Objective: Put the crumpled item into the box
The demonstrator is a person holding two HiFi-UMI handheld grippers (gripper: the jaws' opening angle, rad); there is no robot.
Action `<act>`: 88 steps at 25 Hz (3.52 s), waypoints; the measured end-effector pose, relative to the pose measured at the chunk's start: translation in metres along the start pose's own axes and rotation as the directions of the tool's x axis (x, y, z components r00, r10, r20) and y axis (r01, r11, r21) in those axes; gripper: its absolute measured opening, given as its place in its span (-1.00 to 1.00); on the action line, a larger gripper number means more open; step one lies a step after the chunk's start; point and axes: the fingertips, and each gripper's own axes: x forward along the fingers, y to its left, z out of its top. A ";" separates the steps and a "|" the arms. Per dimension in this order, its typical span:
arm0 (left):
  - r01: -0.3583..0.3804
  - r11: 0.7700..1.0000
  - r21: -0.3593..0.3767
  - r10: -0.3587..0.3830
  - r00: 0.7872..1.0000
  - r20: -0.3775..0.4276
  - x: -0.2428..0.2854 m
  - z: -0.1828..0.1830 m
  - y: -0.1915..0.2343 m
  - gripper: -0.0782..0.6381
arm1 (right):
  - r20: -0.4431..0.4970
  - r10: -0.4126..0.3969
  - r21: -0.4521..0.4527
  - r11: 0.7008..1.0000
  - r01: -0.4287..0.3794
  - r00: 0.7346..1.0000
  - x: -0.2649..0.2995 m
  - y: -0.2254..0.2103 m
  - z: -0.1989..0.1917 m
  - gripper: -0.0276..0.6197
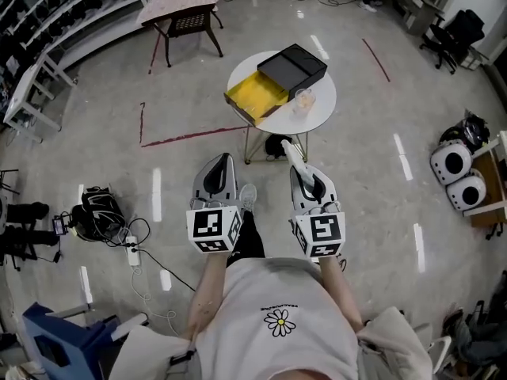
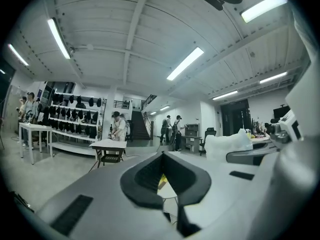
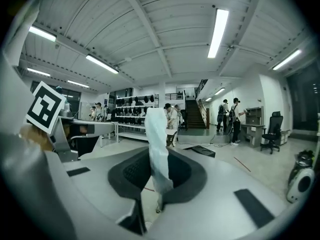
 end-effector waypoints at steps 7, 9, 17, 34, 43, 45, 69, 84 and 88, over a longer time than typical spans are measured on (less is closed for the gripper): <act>0.066 0.998 -0.003 -0.066 0.998 -0.017 0.083 0.012 0.027 -0.78 | -0.028 -0.055 0.001 0.998 0.055 0.998 0.073 -0.024 0.013 -0.76; 0.080 0.997 -0.001 -0.080 0.997 -0.025 0.113 0.014 0.039 -0.78 | -0.036 -0.066 0.000 0.998 0.066 0.997 0.101 -0.031 0.019 -0.76; 0.140 0.990 -0.012 -0.140 0.990 -0.020 0.229 0.034 0.091 -0.78 | -0.055 -0.118 -0.009 0.993 0.118 0.991 0.211 -0.053 0.043 -0.76; 0.187 0.981 -0.040 -0.190 0.980 -0.062 0.325 0.018 0.127 -0.78 | -0.084 -0.180 -0.028 0.984 0.178 0.980 0.315 -0.092 0.050 -0.76; 0.122 0.992 -0.023 -0.123 0.991 -0.052 0.334 0.019 0.129 -0.78 | -0.052 -0.131 -0.015 0.991 0.131 0.990 0.332 -0.105 0.048 -0.75; 0.110 0.994 -0.030 -0.111 0.992 -0.051 0.337 0.019 0.129 -0.78 | -0.050 -0.123 -0.014 0.992 0.123 0.991 0.331 -0.108 0.048 -0.76; 0.016 0.999 -0.035 -0.020 0.993 -0.114 0.327 -0.010 0.142 -0.78 | -0.491 -0.042 -0.631 0.705 -0.323 0.870 0.409 -0.093 -0.082 -0.75; -0.081 0.995 -0.065 0.066 0.975 -0.214 0.308 -0.059 0.178 -0.78 | -0.705 -0.109 -0.646 0.506 -0.572 0.700 0.455 -0.085 -0.219 -0.75; -0.087 0.994 -0.069 0.070 0.972 -0.226 0.307 -0.065 0.183 -0.78 | -0.751 -0.057 -0.567 0.567 -0.598 0.658 0.456 -0.074 -0.226 -0.73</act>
